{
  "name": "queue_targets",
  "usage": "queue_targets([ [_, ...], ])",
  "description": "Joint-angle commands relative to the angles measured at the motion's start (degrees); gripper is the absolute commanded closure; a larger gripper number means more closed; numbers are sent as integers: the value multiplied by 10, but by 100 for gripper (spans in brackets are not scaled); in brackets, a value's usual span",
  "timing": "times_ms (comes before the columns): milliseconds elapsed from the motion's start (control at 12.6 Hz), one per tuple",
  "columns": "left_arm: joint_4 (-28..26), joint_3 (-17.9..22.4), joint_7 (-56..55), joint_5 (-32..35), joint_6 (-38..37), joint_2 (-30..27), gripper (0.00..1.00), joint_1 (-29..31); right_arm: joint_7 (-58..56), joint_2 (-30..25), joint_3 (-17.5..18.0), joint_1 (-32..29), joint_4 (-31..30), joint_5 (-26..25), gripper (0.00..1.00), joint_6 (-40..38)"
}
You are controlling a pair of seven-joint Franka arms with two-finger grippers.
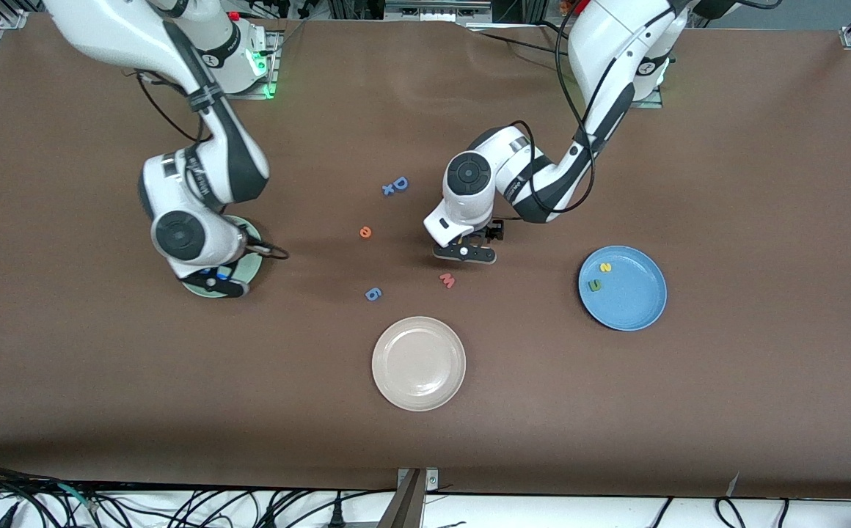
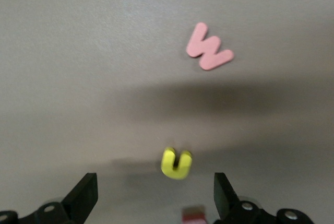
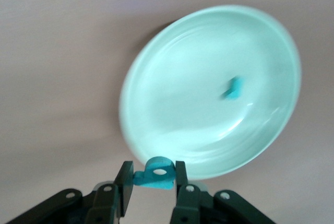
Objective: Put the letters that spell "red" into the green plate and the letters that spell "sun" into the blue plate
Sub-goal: 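Carry the teal letter to the green plate while the left gripper grasps the u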
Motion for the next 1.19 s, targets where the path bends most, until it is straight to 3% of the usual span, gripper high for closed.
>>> queue_targets([
  [0, 4, 1, -7, 26, 25, 17, 11, 1, -75, 16, -5, -32, -28, 8, 74, 43],
  [158, 4, 1, -7, 24, 26, 20, 23, 2, -84, 20, -5, -37, -61, 9, 74, 78],
  [317, 4, 1, -2, 22, 26, 20, 41, 3, -84, 29, -5, -37, -76, 9, 72, 97],
  [475, 4, 0, -3, 20, 27, 23, 42, 0, -84, 30, -5, -37, -81, 16, 71, 97],
  [554, 5, 0, -3, 20, 28, 26, 48, -1, -84, 30, -5, -37, -82, 16, 60, 97],
  [633, 4, 0, -3, 20, 29, 26, 61, 0, -84, 29, -5, -37, -82, 16, 29, 98],
  [713, 4, 0, -11, 20, 28, 25, 73, 1, -84, 26, -5, -37, -82, 16, 21, 95],
  [792, 5, 0, -15, 19, 27, 25, 73, 1, -83, 20, -4, -37, -81, 16, 20, 89],
  [871, 4, 0, -21, 19, 27, 25, 77, 1, -80, 7, -4, -37, -80, 16, 7, 84],
  [950, 5, 0, -24, 19, 27, 25, 82, 1, -78, -6, -1, -36, -77, 16, 2, 70],
  [1029, 5, 0, -24, 19, 27, 24, 91, 1, -77, -16, 1, -35, -69, 18, 2, 45],
  [1109, 5, 0, -24, 19, 25, 22, 92, 3, -74, -26, 10, -35, -56, 33, 2, 18],
])
